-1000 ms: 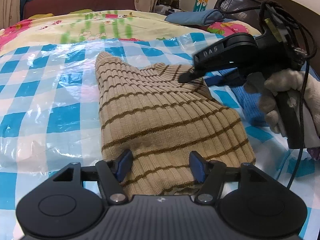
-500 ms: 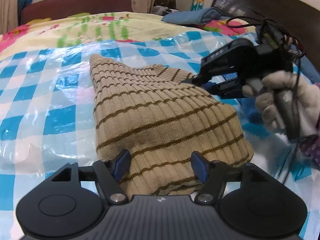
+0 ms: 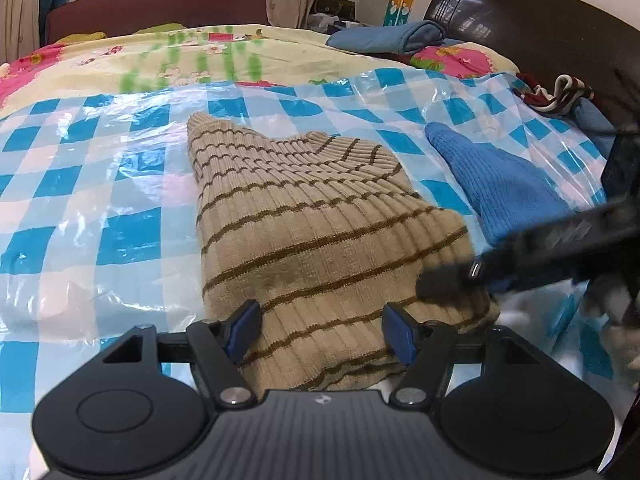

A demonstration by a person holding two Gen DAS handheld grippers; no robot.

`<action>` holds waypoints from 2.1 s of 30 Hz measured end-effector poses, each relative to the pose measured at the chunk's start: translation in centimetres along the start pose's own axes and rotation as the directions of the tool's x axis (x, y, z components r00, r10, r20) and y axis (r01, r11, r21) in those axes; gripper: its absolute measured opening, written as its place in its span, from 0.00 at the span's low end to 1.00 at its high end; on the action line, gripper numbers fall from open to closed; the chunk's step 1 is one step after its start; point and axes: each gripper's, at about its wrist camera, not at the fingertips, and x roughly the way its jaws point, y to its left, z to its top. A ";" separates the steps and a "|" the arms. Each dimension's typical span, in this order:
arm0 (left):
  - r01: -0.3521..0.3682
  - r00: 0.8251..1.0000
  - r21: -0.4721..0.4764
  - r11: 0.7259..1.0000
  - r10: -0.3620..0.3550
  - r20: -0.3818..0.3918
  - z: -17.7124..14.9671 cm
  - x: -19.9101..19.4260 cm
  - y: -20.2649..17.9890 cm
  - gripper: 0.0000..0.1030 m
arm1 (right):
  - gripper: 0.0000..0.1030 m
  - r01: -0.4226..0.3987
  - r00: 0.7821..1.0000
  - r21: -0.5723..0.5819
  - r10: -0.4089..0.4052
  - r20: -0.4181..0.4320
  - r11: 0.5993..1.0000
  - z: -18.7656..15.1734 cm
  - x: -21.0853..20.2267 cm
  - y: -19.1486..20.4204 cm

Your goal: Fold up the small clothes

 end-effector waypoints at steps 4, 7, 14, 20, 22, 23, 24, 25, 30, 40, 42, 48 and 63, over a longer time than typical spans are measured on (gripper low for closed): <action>0.013 0.999 0.007 1.000 -0.013 0.036 0.4 -1.1 -0.4 0.67 | 0.11 -0.049 0.998 0.019 0.049 0.031 0.999 0.1 -1.9 -0.3; 0.019 0.999 0.012 1.000 -0.020 0.037 0.5 -0.9 -0.5 0.67 | 0.10 -0.029 0.998 0.020 0.028 0.058 0.999 -0.2 -3.5 -0.9; -0.009 0.998 0.059 0.998 0.012 -0.063 -0.5 1.1 -0.8 0.68 | 0.13 0.044 0.999 0.090 -0.042 -0.021 0.995 -1.3 -1.3 -2.8; 0.010 1.000 0.032 0.999 -0.011 0.014 1.2 -1.5 -0.1 0.68 | 0.20 0.145 0.984 -0.084 -0.134 0.120 0.986 -0.1 -5.4 1.9; 0.000 0.999 0.031 1.000 -0.001 0.039 2.2 -1.4 0.1 0.68 | 0.20 0.169 0.969 -0.140 -0.139 0.204 0.976 1.1 -5.6 3.4; -0.014 0.999 0.030 0.999 0.013 0.046 2.8 -1.0 0.3 0.68 | 0.21 0.168 0.965 -0.162 -0.129 0.228 0.972 1.8 -5.1 4.0; -0.031 0.998 0.023 0.999 0.030 0.048 3.3 -0.4 0.5 0.68 | 0.23 0.166 0.962 -0.176 -0.121 0.245 0.970 2.7 -4.1 4.5; -0.046 0.998 0.014 0.999 0.046 0.044 3.8 0.4 0.8 0.68 | 0.23 0.161 0.961 -0.178 -0.113 0.254 0.971 3.6 -2.9 4.7; -0.090 0.996 0.004 0.996 0.090 -0.013 4.2 3.6 1.3 0.71 | 0.14 0.273 0.952 -0.192 -0.235 0.196 0.943 5.6 3.6 3.0; -0.113 0.992 -0.027 0.993 0.111 -0.059 4.0 4.5 1.3 0.75 | 0.13 0.309 0.935 -0.125 -0.276 0.224 0.943 4.4 2.0 1.9; -0.123 0.991 -0.024 0.992 0.122 -0.063 4.0 4.1 0.9 0.75 | 0.16 0.334 0.925 -0.143 -0.295 0.240 0.932 3.7 1.3 2.9; -0.145 0.988 -0.020 0.989 0.144 -0.063 3.3 2.8 0.2 0.75 | 0.24 0.316 0.923 -0.150 -0.267 0.275 0.937 0.8 -1.3 4.4; -0.177 0.978 -0.010 0.984 0.175 -0.113 0.9 1.3 -1.1 0.75 | 0.30 0.334 0.920 -0.112 -0.298 0.256 0.936 -4.4 -3.1 5.0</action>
